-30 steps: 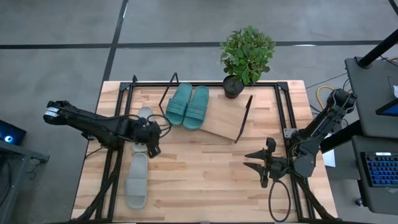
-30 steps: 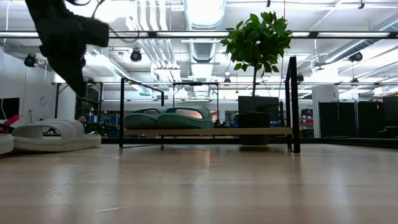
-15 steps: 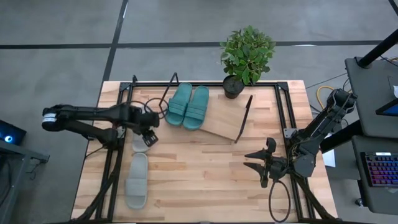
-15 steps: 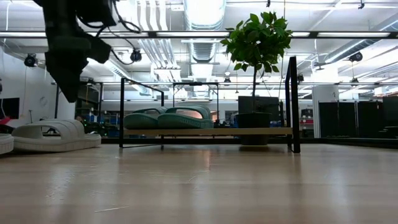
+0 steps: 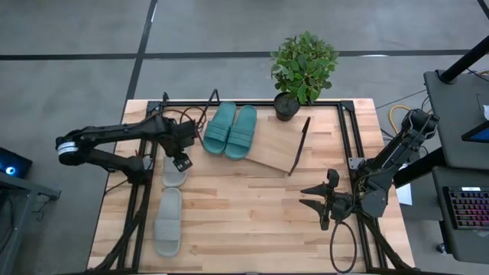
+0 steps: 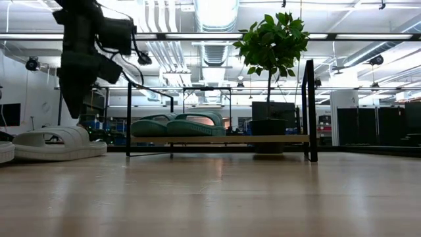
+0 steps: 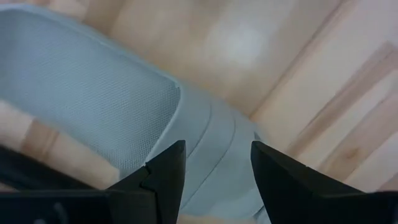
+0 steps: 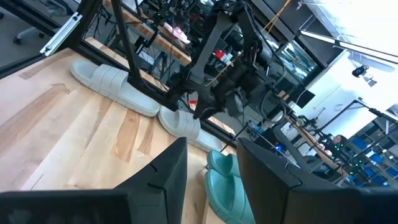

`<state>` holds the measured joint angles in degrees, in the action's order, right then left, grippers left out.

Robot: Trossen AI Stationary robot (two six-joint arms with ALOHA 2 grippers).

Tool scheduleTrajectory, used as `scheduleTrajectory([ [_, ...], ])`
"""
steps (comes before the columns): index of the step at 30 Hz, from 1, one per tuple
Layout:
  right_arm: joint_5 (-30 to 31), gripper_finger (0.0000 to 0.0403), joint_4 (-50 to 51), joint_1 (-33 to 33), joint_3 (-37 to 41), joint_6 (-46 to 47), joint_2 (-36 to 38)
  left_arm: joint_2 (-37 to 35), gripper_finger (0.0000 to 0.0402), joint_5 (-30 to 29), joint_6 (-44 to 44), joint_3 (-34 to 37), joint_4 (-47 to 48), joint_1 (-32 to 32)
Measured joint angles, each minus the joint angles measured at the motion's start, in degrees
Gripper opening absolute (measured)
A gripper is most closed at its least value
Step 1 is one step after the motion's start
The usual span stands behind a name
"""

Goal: Pick and place slides into the shelf
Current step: Put the top gray slipper on the shelf

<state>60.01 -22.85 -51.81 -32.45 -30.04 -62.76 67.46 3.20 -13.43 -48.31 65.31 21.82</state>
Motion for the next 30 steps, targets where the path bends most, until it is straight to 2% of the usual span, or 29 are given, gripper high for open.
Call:
scheduleTrajectory([
  [13,0.0,0.0132,0.0,0.0,0.2,0.0,0.0,9.1,0.0167,-0.6,12.3,0.0,0.0,2.7],
  [20,0.0,0.0132,0.0,0.0,0.2,0.0,0.0,8.2,0.0167,-7.0,14.3,-0.1,0.6,3.4],
  [30,0.0,0.0132,0.0,0.0,0.2,0.0,0.0,7.4,0.0167,-3.9,15.4,-0.1,0.5,6.7],
])
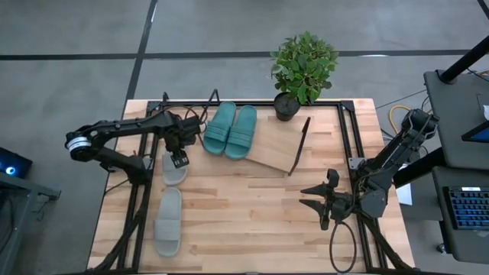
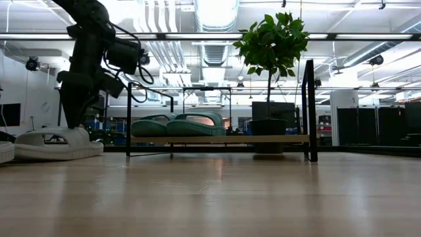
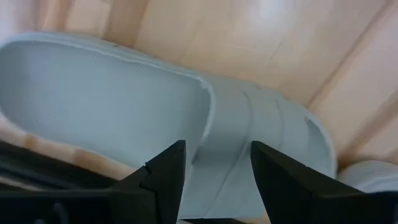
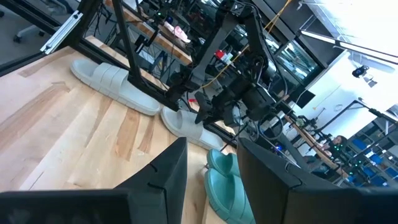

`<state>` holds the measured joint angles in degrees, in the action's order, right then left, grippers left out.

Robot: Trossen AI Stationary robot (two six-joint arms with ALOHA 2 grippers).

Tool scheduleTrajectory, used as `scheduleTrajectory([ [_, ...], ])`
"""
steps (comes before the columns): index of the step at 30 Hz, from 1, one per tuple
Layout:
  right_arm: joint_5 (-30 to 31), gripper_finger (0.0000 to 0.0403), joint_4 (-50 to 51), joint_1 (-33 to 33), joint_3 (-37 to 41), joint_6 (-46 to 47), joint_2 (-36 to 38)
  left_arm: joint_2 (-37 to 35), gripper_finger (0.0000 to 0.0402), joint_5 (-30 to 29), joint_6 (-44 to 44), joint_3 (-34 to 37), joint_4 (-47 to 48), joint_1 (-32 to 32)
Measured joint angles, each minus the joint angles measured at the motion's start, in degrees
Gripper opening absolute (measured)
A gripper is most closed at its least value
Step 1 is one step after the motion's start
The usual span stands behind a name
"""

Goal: Pick and place slides into the shelf
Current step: Put the top gray slipper on the shelf

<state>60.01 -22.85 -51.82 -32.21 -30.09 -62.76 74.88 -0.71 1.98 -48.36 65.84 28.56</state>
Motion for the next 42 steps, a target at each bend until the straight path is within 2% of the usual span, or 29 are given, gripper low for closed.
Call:
scheduleTrajectory([
  [9,0.0,0.0132,0.0,0.0,0.0,-0.2,0.0,0.7,0.0167,5.7,1.9,0.7,0.1,3.7],
  [18,0.0,0.0132,0.0,0.0,0.1,-0.2,0.0,0.7,0.0161,9.4,1.6,1.2,0.2,4.0],
  [27,0.0,0.0132,0.0,0.0,0.1,-0.2,0.0,0.7,0.0097,9.6,1.4,2.1,0.4,4.0],
  [36,0.0,0.0132,0.0,0.0,0.1,-0.2,0.0,0.7,0.0077,10.3,1.4,2.2,1.0,4.0],
  [42,0.0,0.0132,0.0,0.0,0.1,-0.2,0.0,0.7,0.001,10.5,1.4,2.2,1.5,4.0],
])
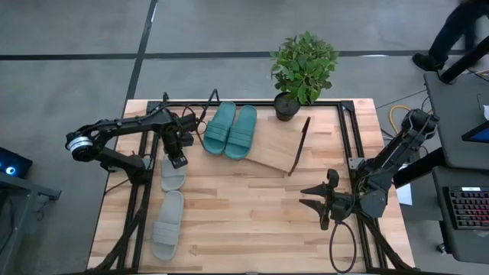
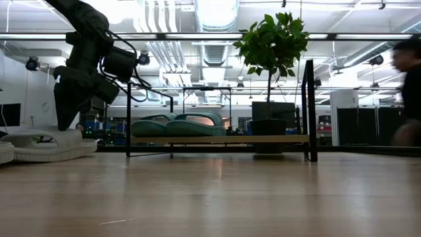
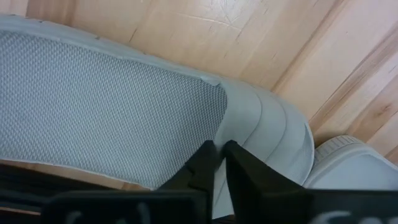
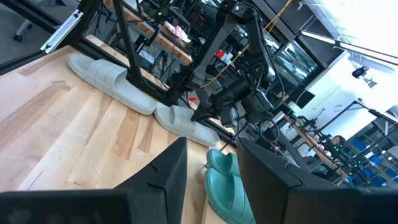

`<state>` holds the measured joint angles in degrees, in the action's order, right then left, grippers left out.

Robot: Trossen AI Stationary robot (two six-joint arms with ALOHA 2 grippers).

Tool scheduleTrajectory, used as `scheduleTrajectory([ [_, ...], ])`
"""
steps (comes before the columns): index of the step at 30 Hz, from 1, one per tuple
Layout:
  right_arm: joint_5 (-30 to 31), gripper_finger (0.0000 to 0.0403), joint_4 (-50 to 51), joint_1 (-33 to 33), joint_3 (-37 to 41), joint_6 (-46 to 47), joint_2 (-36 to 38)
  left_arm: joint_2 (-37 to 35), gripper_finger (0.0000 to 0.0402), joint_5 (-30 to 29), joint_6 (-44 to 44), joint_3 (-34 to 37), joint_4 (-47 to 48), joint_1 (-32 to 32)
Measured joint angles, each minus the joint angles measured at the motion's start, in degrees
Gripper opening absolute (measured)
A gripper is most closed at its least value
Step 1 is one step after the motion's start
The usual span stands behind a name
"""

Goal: Pick and place slides into the shelf
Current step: Put the top gray slipper on the shelf

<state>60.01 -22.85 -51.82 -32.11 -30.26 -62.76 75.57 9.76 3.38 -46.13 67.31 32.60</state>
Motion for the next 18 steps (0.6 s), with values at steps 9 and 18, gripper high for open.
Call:
scheduleTrajectory([
  [9,0.0,0.0132,0.0,0.0,0.0,-0.3,0.0,-0.1,0.0001,-0.6,0.0,-1.7,3.2,0.0],
  [18,0.0,0.0132,0.0,0.0,0.0,-0.4,0.0,-0.6,0.0,-0.8,-1.6,-6.2,5.7,0.0],
])
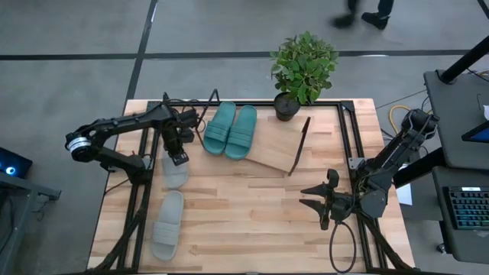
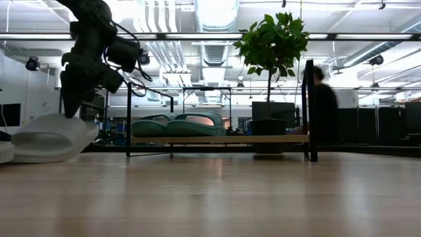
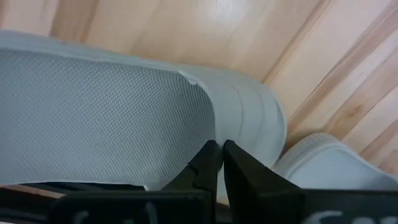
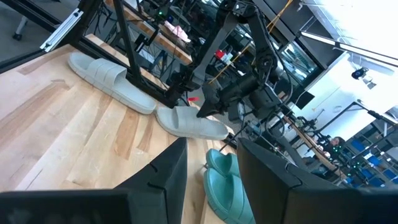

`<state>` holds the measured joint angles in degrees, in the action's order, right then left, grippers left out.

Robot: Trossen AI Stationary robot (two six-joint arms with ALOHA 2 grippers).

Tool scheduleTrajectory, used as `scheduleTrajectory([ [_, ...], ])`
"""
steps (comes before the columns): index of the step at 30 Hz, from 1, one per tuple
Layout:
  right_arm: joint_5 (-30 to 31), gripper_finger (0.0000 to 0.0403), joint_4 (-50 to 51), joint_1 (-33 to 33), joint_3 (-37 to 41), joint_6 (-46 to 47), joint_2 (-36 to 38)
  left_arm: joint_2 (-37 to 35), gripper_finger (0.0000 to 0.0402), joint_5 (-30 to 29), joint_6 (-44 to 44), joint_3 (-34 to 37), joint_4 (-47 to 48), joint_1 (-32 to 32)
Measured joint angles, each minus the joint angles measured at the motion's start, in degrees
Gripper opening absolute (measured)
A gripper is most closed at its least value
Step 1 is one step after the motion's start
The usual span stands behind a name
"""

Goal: Pick and place slides into the shelf
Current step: Put the top gray slipper on the shelf

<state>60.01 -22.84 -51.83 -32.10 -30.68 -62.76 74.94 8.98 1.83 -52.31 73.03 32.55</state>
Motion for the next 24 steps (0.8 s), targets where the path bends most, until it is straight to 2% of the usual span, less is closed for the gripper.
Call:
scheduleTrajectory([
  [4,0.0,0.0132,0.0,0.0,0.0,0.0,0.0,0.0,0.0,-0.1,0.0,-1.5,0.3,0.0],
  [16,0.0,0.0132,0.0,0.0,0.0,0.0,0.0,-0.2,0.0,-0.4,-1.5,-7.9,10.6,0.0],
  [24,0.0,0.0132,0.0,0.0,0.0,0.0,0.0,-3.0,0.0,0.4,-3.5,-12.4,15.4,-1.2],
])
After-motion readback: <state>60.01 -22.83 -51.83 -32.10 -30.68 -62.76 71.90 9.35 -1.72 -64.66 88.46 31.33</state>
